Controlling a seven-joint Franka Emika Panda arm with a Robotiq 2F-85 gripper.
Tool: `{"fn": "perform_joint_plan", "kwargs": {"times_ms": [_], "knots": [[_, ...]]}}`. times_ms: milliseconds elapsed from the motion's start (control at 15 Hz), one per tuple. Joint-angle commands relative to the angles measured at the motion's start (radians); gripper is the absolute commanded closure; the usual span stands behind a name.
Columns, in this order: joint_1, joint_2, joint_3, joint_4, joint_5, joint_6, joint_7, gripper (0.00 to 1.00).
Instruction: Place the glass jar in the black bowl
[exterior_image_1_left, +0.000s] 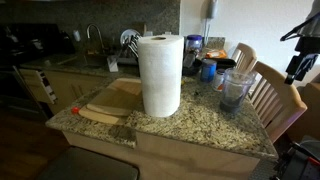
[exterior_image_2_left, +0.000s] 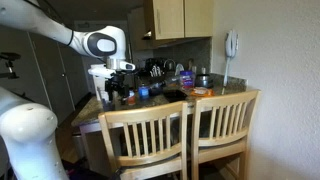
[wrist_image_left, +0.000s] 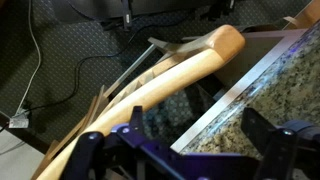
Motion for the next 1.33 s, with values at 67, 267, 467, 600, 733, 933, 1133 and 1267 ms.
{"fn": "perform_joint_plan", "kwargs": {"times_ms": [67,267,467,600,733,933,1133,1267], "knots": [[-0.016,0.003,0.014,0.001,0.009,-0.002,-0.008,0.0],[-0.016,0.004,0.014,0.001,0.009,-0.002,-0.008,0.0],[0.027,0.027,0.036,0.076,0.165,0.062,0.101,0.0],[0.062,0.077,0.07,0.188,0.292,0.069,0.186,0.0],[0.08,0.132,0.1,0.286,0.393,0.12,0.268,0.0],[0.068,0.235,0.151,0.454,0.442,0.256,0.385,0.0],[0.02,0.351,0.173,0.638,0.349,0.36,0.499,0.0],[-0.009,0.4,0.179,0.722,0.276,0.42,0.582,0.0]]}}
